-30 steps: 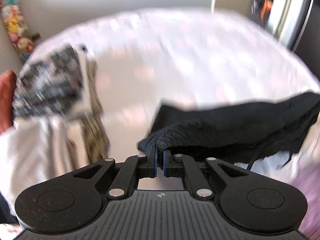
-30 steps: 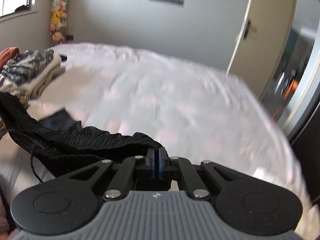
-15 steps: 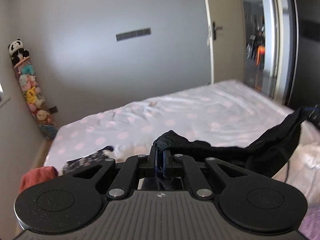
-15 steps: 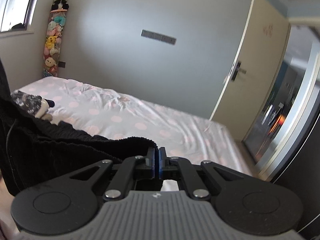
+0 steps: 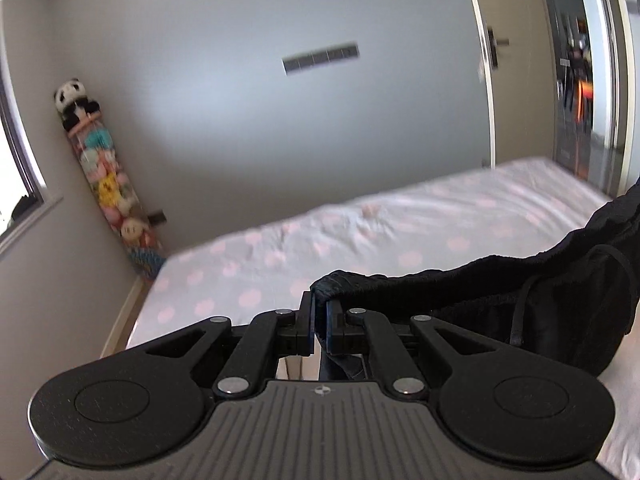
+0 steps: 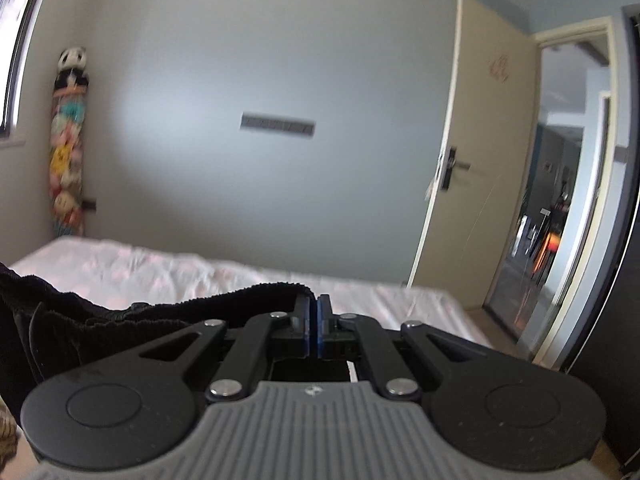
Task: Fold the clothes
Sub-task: 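Raise the black garment with both tools, holding it by the waistband, then lower the black garment onto the bed and open both tools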
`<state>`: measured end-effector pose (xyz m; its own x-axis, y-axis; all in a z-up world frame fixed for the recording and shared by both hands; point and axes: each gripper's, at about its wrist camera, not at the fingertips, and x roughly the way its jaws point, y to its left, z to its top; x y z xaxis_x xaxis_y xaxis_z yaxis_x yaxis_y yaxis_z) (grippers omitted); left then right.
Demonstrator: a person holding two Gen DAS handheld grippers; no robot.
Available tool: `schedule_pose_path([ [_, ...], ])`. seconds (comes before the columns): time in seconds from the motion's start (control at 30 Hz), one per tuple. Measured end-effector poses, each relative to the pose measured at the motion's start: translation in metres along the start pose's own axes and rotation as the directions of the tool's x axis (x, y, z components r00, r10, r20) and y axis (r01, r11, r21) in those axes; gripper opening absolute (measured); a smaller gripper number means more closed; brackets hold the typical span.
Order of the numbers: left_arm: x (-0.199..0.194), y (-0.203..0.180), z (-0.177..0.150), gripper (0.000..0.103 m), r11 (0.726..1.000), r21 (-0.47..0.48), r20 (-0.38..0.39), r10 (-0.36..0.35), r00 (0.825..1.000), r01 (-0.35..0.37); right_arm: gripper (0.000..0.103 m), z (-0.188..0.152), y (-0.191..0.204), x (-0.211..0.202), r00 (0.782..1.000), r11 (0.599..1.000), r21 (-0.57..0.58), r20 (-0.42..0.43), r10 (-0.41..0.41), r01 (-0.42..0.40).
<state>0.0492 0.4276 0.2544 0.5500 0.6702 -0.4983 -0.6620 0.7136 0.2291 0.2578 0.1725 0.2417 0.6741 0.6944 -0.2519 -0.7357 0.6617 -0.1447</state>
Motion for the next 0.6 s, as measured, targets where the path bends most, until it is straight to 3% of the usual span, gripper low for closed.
schedule_pose_path([
  [0.1,-0.018,0.0,0.003,0.003,0.999,-0.03,0.069,-0.022,0.997,0.024,0.004,0.014,-0.012,-0.016,0.998,1.0,0.013,0.063,-0.012,0.011],
  [0.17,-0.021,-0.002,-0.007,0.003,0.998,-0.044,0.054,-0.05,0.997,0.053,0.004,0.004,-0.019,-0.025,0.998,1.0,0.022,0.055,-0.005,0.004],
  [0.27,-0.004,-0.012,-0.047,0.003,0.992,-0.071,-0.038,-0.107,0.994,0.104,0.004,-0.036,-0.019,-0.032,1.0,1.0,0.017,-0.011,0.016,-0.016],
  [0.37,0.02,-0.024,-0.104,0.003,0.986,-0.107,-0.149,-0.147,0.978,0.131,0.004,-0.088,-0.015,-0.034,0.994,0.999,0.005,-0.104,0.042,-0.042],
  [0.47,0.053,-0.033,-0.176,0.003,0.972,-0.184,-0.294,-0.198,0.935,0.148,0.004,-0.156,-0.012,-0.034,0.971,0.997,0.034,-0.229,0.073,-0.067],
  [0.6,0.093,-0.041,-0.272,0.003,0.953,-0.282,-0.48,-0.236,0.845,0.106,0.004,-0.251,-0.008,-0.028,0.908,0.986,0.146,-0.397,0.133,-0.08],
])
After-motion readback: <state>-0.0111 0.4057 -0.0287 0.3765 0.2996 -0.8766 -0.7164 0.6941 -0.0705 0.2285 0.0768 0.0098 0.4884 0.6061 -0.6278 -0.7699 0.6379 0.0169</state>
